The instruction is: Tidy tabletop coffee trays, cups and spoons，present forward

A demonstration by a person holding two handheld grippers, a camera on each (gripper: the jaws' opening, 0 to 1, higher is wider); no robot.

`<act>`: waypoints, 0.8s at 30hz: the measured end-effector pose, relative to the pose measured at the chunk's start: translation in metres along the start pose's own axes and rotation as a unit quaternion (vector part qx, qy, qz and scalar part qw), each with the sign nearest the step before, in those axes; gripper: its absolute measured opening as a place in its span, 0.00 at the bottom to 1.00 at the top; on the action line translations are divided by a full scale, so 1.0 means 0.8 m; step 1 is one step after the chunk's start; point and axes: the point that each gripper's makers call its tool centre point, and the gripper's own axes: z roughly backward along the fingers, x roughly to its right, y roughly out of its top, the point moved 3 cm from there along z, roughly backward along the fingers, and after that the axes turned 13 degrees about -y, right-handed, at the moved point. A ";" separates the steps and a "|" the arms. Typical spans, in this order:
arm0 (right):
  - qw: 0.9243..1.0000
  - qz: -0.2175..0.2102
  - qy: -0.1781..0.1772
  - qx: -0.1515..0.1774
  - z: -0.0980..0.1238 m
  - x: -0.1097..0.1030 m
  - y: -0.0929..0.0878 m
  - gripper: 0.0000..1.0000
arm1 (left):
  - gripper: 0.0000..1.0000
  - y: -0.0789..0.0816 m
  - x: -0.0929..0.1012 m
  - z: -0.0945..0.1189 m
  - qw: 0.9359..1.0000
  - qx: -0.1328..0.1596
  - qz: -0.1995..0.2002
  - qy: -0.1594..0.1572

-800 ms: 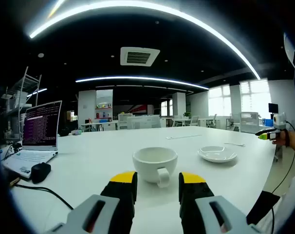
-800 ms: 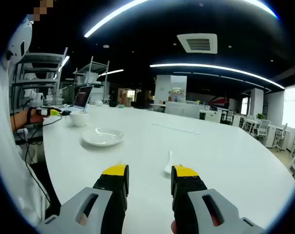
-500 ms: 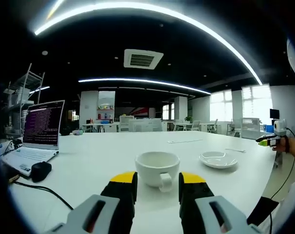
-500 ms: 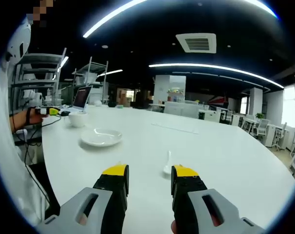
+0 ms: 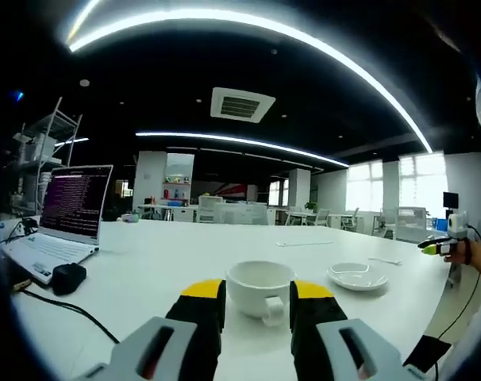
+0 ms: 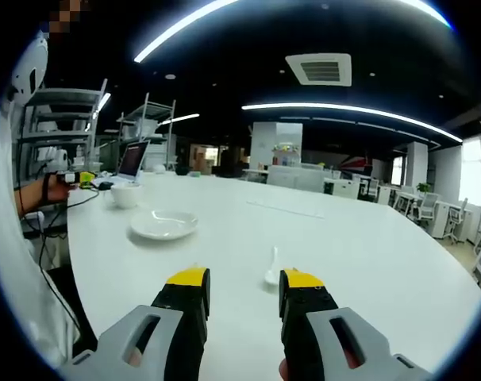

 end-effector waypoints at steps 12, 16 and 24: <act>1.000 -0.006 -0.011 0.003 0.003 0.010 0.006 0.37 | 0.34 0.005 -0.005 0.005 1.000 -0.005 -0.005 0.001; 1.000 -0.022 -0.015 -0.015 0.005 0.011 0.001 0.36 | 0.34 0.005 -0.006 0.007 1.000 -0.011 -0.009 0.000; 0.995 -0.069 -0.021 -0.069 -0.001 0.019 -0.005 0.40 | 0.35 0.013 -0.025 0.013 0.999 0.006 0.029 0.033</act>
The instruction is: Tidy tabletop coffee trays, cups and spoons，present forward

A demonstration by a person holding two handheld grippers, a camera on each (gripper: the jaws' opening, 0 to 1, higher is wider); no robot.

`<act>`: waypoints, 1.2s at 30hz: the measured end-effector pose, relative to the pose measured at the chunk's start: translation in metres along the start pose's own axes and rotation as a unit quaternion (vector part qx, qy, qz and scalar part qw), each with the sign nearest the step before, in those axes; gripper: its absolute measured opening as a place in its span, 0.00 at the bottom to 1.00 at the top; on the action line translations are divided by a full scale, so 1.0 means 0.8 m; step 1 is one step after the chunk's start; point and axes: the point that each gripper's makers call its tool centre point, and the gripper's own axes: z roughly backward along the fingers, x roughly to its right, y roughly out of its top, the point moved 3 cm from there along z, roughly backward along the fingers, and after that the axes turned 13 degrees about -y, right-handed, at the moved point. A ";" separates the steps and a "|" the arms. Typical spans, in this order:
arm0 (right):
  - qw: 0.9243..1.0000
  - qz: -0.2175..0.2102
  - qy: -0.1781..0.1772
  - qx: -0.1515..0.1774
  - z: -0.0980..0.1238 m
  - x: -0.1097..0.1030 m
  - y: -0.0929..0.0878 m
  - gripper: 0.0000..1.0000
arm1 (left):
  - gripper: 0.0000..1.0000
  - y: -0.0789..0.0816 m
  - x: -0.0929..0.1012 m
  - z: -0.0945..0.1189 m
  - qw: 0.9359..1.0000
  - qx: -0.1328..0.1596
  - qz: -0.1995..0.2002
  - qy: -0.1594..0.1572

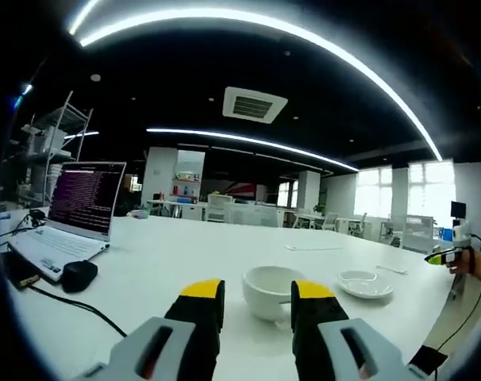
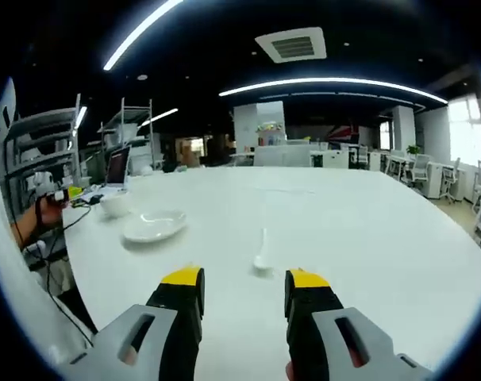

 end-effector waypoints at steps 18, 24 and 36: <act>0.997 0.074 0.034 0.010 -0.015 -0.033 0.081 0.40 | 0.36 0.017 -0.019 0.005 0.999 -0.039 -0.013 0.020; 0.993 0.098 0.062 0.022 -0.031 -0.047 0.106 0.39 | 0.36 0.037 -0.022 0.005 0.998 -0.049 -0.022 0.023; 0.985 0.130 0.108 0.036 -0.060 -0.086 0.160 0.38 | 0.35 0.078 -0.038 0.008 0.998 -0.054 -0.032 0.021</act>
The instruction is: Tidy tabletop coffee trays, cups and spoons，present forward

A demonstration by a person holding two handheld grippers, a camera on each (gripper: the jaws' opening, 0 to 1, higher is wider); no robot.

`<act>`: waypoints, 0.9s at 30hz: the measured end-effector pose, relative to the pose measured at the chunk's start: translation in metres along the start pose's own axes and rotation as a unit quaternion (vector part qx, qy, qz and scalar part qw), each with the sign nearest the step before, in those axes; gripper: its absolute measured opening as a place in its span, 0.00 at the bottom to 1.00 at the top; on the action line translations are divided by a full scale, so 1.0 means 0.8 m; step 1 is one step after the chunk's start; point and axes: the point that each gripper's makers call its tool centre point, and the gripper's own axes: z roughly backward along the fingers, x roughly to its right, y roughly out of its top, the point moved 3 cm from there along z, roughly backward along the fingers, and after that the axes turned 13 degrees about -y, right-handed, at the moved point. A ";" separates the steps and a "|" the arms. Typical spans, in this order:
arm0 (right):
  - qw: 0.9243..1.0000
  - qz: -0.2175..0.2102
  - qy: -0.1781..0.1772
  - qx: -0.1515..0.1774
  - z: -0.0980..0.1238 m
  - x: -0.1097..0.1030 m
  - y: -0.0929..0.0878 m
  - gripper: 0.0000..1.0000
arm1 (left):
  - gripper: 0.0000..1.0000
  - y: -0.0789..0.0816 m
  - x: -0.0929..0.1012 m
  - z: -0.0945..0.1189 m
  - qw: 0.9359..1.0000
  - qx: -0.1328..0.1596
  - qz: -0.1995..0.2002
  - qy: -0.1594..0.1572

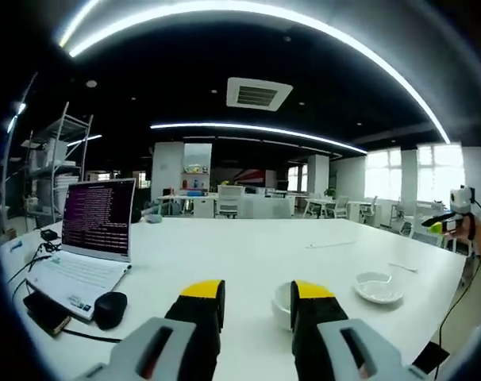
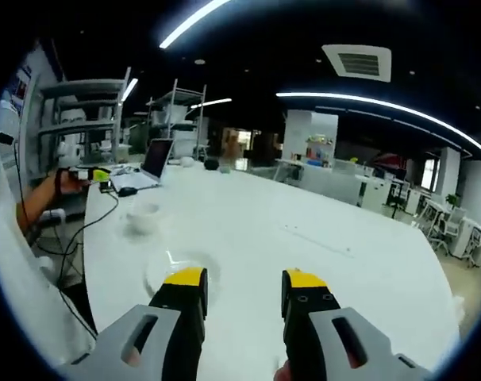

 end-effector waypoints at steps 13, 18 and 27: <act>0.998 0.002 0.056 0.021 -0.057 -0.059 0.072 0.33 | 0.34 0.013 0.002 -0.022 0.999 -0.039 -0.018 -0.029; 0.996 0.022 0.084 0.030 -0.080 -0.088 0.090 0.32 | 0.35 0.014 0.008 -0.030 0.998 -0.041 0.005 -0.052; 0.991 0.058 0.121 0.008 -0.115 -0.130 0.110 0.33 | 0.33 0.011 0.004 -0.046 0.996 -0.081 -0.004 -0.043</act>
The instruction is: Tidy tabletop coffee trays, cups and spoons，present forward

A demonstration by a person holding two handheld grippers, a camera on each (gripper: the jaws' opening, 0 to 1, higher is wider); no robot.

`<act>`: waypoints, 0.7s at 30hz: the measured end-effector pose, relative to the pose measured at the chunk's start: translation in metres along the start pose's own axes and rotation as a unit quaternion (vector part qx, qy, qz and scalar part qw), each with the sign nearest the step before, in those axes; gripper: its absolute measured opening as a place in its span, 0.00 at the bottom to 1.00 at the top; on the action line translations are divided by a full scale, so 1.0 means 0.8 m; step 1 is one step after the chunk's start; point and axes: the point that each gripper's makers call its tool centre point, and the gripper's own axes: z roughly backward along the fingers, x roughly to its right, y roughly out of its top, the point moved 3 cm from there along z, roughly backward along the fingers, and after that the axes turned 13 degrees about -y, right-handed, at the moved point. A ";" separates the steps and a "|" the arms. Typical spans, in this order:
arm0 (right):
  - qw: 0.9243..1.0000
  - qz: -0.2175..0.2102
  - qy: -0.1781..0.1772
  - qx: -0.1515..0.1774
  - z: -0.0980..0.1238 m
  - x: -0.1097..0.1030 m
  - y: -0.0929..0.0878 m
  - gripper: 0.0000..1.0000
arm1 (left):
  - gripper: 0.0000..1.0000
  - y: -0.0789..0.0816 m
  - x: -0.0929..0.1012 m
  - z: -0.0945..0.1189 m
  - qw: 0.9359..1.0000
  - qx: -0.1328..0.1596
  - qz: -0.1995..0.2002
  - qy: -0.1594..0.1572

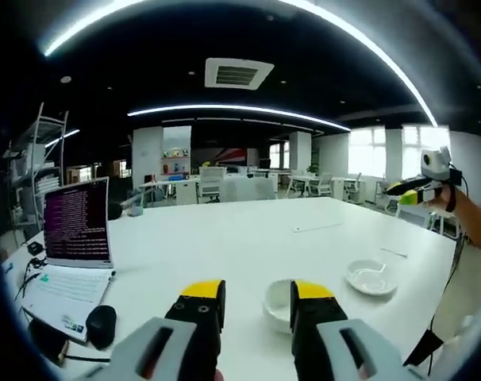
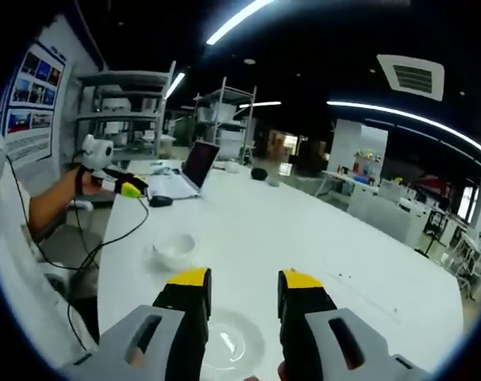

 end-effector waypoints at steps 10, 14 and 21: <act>0.999 -0.018 0.035 -0.026 -0.054 -0.032 0.014 0.33 | 0.33 -0.010 0.000 -0.025 0.999 -0.041 0.018 0.000; 0.999 -0.006 0.039 -0.035 -0.080 -0.044 0.018 0.35 | 0.33 -0.012 0.001 -0.033 0.998 -0.054 0.027 0.000; 0.996 0.015 0.069 -0.059 -0.118 -0.082 0.021 0.35 | 0.33 -0.025 0.004 -0.058 0.995 -0.095 0.026 0.000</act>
